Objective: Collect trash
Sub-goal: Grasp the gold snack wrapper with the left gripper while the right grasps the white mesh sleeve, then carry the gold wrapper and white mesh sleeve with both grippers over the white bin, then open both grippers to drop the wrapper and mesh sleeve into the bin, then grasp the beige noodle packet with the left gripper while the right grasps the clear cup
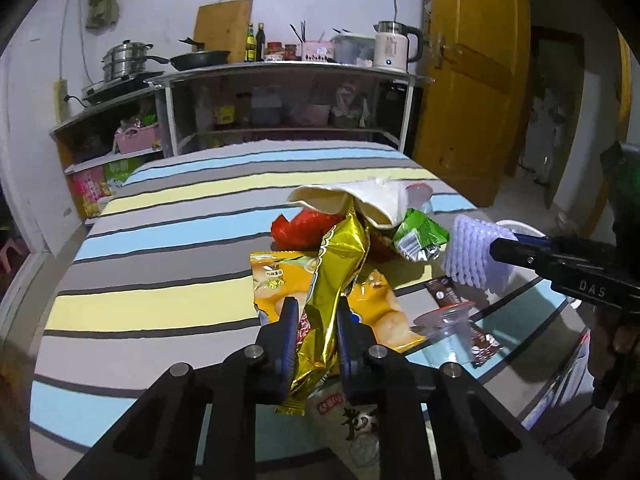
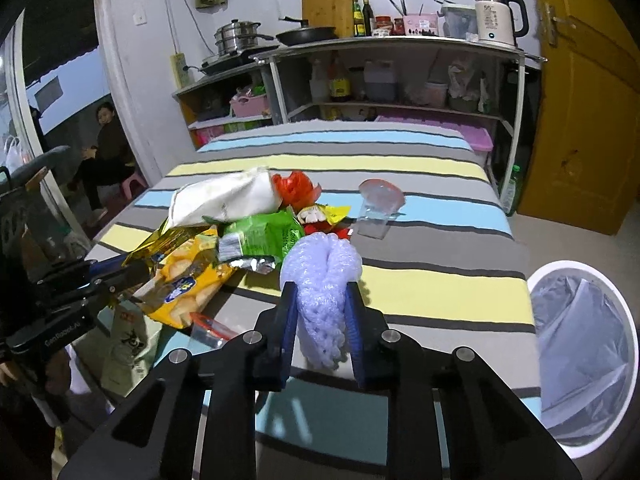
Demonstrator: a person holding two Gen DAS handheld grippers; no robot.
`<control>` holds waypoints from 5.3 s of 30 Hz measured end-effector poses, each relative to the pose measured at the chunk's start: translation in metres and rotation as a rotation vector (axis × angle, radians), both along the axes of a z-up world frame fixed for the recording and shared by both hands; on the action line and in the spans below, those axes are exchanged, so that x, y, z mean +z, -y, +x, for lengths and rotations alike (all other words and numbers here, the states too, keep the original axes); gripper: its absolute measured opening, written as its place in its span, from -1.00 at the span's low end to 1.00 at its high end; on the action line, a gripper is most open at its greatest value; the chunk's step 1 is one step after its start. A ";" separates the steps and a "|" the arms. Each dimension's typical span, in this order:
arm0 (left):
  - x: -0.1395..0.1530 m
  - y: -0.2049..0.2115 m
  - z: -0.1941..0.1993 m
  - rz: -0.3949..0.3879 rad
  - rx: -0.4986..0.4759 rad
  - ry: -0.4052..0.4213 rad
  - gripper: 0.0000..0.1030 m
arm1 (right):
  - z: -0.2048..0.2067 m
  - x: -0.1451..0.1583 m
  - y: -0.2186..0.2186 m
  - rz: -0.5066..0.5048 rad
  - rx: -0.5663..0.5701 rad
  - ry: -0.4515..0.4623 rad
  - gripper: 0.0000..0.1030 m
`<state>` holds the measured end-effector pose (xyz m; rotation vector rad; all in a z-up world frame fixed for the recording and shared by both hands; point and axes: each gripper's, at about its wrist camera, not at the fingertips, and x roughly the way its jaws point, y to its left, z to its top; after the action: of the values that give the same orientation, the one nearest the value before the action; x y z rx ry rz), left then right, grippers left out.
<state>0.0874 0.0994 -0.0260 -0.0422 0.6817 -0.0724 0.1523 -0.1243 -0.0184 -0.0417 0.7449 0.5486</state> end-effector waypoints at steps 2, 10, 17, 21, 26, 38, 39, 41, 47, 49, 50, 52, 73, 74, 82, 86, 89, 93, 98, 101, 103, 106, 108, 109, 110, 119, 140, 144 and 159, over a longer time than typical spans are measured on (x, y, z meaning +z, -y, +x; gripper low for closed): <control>0.005 0.001 -0.005 -0.002 0.011 0.009 -0.66 | -0.005 0.004 0.004 0.009 -0.004 0.009 -0.54; 0.019 0.003 -0.016 -0.017 0.033 0.003 -0.74 | -0.021 0.014 0.016 0.032 -0.022 0.036 -0.54; 0.030 0.014 -0.016 -0.020 0.006 0.014 -0.75 | -0.029 0.022 0.026 0.050 -0.033 0.056 -0.54; 0.033 0.022 -0.019 -0.034 -0.003 0.018 -0.75 | -0.032 0.026 0.034 0.061 -0.042 0.064 -0.54; 0.042 0.034 -0.016 -0.042 -0.018 0.032 -0.75 | -0.033 0.030 0.043 0.083 -0.051 0.071 -0.54; 0.041 0.062 -0.008 -0.062 -0.084 0.021 -0.75 | -0.035 -0.008 0.051 0.008 0.003 -0.105 -0.54; 0.041 0.065 -0.007 -0.064 -0.090 0.019 -0.75 | -0.038 -0.009 0.053 0.013 0.000 -0.110 -0.54; 0.039 0.073 -0.004 -0.077 -0.110 0.015 -0.75 | -0.040 -0.009 0.058 0.013 -0.006 -0.111 -0.54; 0.043 0.100 0.000 -0.088 -0.167 0.033 -0.75 | -0.045 0.005 0.080 0.048 -0.055 -0.083 -0.54; 0.044 0.109 0.002 -0.090 -0.184 0.035 -0.75 | -0.045 0.012 0.089 0.059 -0.077 -0.066 -0.54; 0.044 0.114 0.004 -0.092 -0.191 0.033 -0.75 | -0.046 0.013 0.092 0.062 -0.083 -0.062 -0.54; 0.044 0.123 0.007 -0.093 -0.207 0.029 -0.75 | -0.045 0.016 0.101 0.069 -0.106 -0.049 -0.54; 0.031 0.258 0.077 -0.165 -0.411 -0.022 -0.74 | -0.023 0.020 0.218 0.091 -0.387 0.006 -0.53; 0.030 0.263 0.080 -0.167 -0.418 -0.026 -0.74 | -0.021 0.019 0.221 0.090 -0.396 0.003 -0.53; 0.013 0.301 0.106 -0.189 -0.470 -0.063 -0.63 | -0.006 0.005 0.242 0.085 -0.445 -0.026 -0.48; 0.005 0.303 0.115 -0.200 -0.475 -0.082 -0.39 | 0.000 -0.003 0.246 0.072 -0.460 -0.042 -0.33; 0.002 0.300 0.118 -0.197 -0.463 -0.083 -0.38 | 0.003 -0.006 0.248 0.080 -0.467 -0.049 -0.20; 0.004 0.294 0.118 -0.210 -0.450 -0.077 -0.37 | 0.004 -0.006 0.248 0.077 -0.467 -0.043 -0.18; 0.012 0.281 0.107 -0.229 -0.438 -0.046 -0.37 | 0.001 -0.002 0.246 0.078 -0.464 -0.019 -0.17; 0.017 0.272 0.098 -0.227 -0.421 -0.022 -0.37 | -0.003 0.002 0.243 0.079 -0.460 -0.006 -0.17; 0.020 0.264 0.091 -0.227 -0.405 -0.009 -0.37 | -0.006 0.005 0.239 0.081 -0.453 0.002 -0.17; 0.024 0.254 0.082 -0.223 -0.378 0.006 -0.37 | -0.012 0.011 0.230 0.092 -0.426 0.010 -0.17; 0.028 0.244 0.076 -0.220 -0.362 0.018 -0.37 | -0.017 0.015 0.222 0.086 -0.409 0.020 -0.17; 0.030 0.239 0.072 -0.215 -0.350 0.025 -0.37 | -0.020 0.018 0.216 0.083 -0.396 0.025 -0.17; 0.031 0.233 0.067 -0.214 -0.339 0.030 -0.37 | -0.022 0.019 0.212 0.081 -0.386 0.029 -0.17; 0.042 0.183 0.031 -0.152 -0.237 0.081 -0.37 | -0.042 0.031 0.159 0.062 -0.265 0.058 -0.17; -0.002 0.044 -0.058 -0.060 0.097 0.041 -0.15 | -0.058 0.010 0.038 0.038 0.007 -0.008 -0.17; -0.018 0.034 -0.062 -0.070 0.118 0.001 -0.10 | -0.056 0.001 0.022 0.028 0.036 -0.031 -0.17; -0.042 0.020 -0.061 -0.067 0.210 -0.050 0.18 | -0.047 -0.016 -0.010 0.009 0.088 -0.082 -0.17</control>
<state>0.0267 0.0795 -0.0683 -0.1802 0.7211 0.1081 0.1051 -0.1142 -0.0346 -0.0440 0.8236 0.6402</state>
